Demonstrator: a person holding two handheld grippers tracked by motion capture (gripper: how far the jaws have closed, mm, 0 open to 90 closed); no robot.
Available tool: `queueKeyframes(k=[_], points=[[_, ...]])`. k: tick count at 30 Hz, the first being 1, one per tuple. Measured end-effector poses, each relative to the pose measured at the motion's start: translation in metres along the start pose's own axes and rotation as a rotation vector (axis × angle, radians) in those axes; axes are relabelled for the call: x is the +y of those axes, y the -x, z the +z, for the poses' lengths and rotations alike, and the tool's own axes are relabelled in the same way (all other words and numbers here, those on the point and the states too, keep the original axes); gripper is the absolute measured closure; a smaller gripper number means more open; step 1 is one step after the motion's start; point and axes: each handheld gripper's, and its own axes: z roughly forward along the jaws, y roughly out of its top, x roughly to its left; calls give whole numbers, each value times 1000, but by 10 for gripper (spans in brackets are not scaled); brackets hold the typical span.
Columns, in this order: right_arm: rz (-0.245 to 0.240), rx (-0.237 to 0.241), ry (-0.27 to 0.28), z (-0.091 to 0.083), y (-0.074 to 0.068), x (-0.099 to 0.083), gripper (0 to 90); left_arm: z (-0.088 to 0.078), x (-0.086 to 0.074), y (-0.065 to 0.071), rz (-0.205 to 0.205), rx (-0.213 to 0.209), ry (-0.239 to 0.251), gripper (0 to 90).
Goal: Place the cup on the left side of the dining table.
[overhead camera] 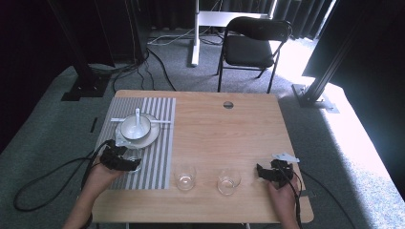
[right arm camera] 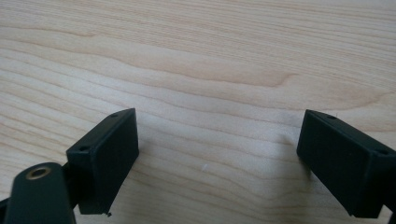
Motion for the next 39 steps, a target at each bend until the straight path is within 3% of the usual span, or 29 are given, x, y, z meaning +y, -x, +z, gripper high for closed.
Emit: queueKeyframes(k=[4, 6, 7, 9, 15, 17, 19, 23, 27, 39], points=[[0, 0, 0, 0, 0, 0, 122, 0, -3, 3, -6, 23, 23, 174], [0, 0, 0, 0, 0, 0, 122, -1, -5, 2, -13, -2, 34, 163], [0, 0, 0, 0, 0, 0, 122, -2, -6, 2, -19, -4, 47, 115], [0, 0, 0, 0, 0, 0, 122, -4, -7, 3, -12, 5, 53, 114], [0, 0, 0, 0, 0, 0, 122, -1, -11, 7, 3, 18, 33, 84], [0, 0, 0, 0, 0, 0, 122, -1, -13, 8, 1, 28, 41, 84], [0, 0, 0, 0, 0, 0, 122, -2, -16, 10, -11, 41, 81, 84], [0, 0, -1, 0, 0, 0, 122, -3, -19, 15, -24, 92, 119, 84], [0, 0, -1, 0, 0, 0, 122, -1, -22, 18, 3, 108, 100, 84], [2, 0, -1, 0, 0, 0, 122, -4, -41, 18, -93, 94, 138, 84]])
